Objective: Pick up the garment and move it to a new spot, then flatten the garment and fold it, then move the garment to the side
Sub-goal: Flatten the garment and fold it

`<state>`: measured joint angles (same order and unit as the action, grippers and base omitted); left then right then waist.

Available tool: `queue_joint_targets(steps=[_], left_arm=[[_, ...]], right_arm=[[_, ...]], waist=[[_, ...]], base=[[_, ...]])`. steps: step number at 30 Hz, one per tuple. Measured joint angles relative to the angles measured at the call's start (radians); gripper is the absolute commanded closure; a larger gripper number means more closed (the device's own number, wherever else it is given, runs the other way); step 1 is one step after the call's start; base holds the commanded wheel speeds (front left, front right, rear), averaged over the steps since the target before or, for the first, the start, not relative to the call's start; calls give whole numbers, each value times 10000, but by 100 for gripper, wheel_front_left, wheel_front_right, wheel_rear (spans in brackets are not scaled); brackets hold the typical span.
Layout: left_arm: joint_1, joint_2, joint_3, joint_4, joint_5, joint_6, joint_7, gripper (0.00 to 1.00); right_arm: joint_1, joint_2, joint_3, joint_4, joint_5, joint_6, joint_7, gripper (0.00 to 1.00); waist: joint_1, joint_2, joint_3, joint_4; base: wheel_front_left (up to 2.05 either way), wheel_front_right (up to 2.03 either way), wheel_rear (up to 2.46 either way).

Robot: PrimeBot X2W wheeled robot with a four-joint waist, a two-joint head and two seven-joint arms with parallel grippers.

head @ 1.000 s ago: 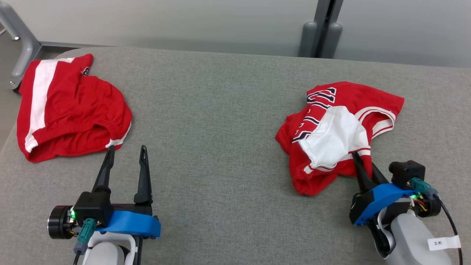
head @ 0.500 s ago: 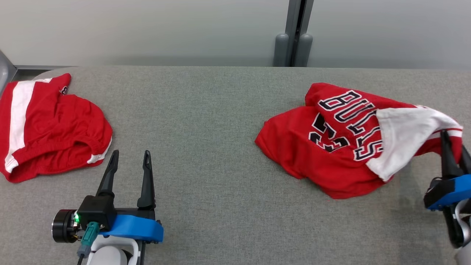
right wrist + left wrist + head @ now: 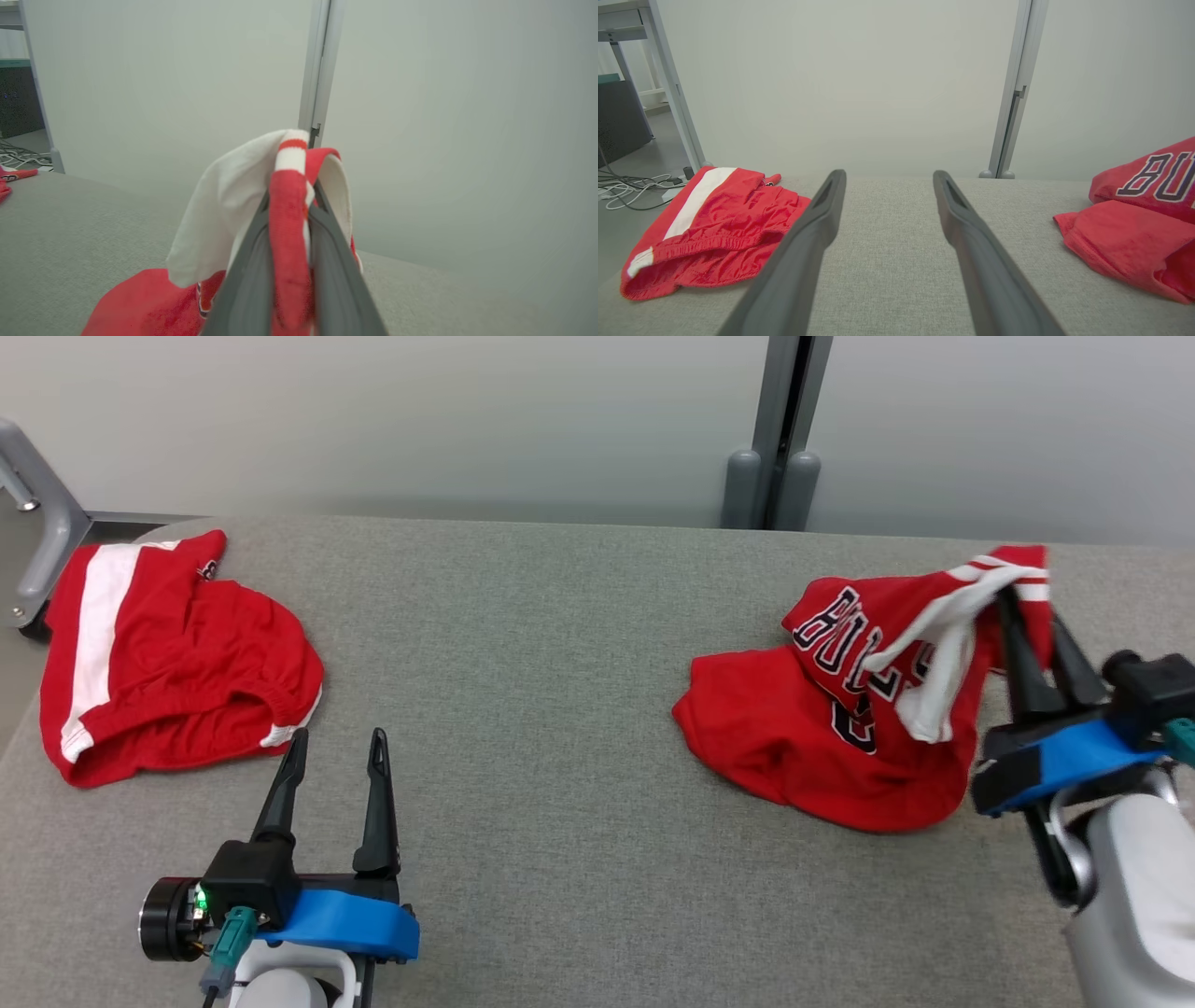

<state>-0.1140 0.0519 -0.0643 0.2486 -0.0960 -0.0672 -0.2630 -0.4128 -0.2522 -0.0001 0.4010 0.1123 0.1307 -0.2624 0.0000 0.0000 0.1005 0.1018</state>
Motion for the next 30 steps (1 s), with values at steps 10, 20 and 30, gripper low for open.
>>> queue_joint_targets(steps=[10, 20, 30], left_arm=[[-5, -2, -174, 59, -84, 48, 0, 0], [-17, -4, -445, 153, -242, 130, 0, 0], [-16, -4, -508, 176, -420, 268, 0, 0]], right_arm=[[-1020, 1032, 3398, 464, 433, 0, 0, 100], [-1271, 1864, 6656, 1419, 1296, 0, -2, 100], [-1084, 2021, 8339, 2002, 2144, 0, 0, 0]], waist=[[0, 0, -98, 668], [0, 0, 17, 1328], [0, 0, 107, 1244]], base=[[0, 0, 0], [0, 0, 0], [0, 0, 0]])
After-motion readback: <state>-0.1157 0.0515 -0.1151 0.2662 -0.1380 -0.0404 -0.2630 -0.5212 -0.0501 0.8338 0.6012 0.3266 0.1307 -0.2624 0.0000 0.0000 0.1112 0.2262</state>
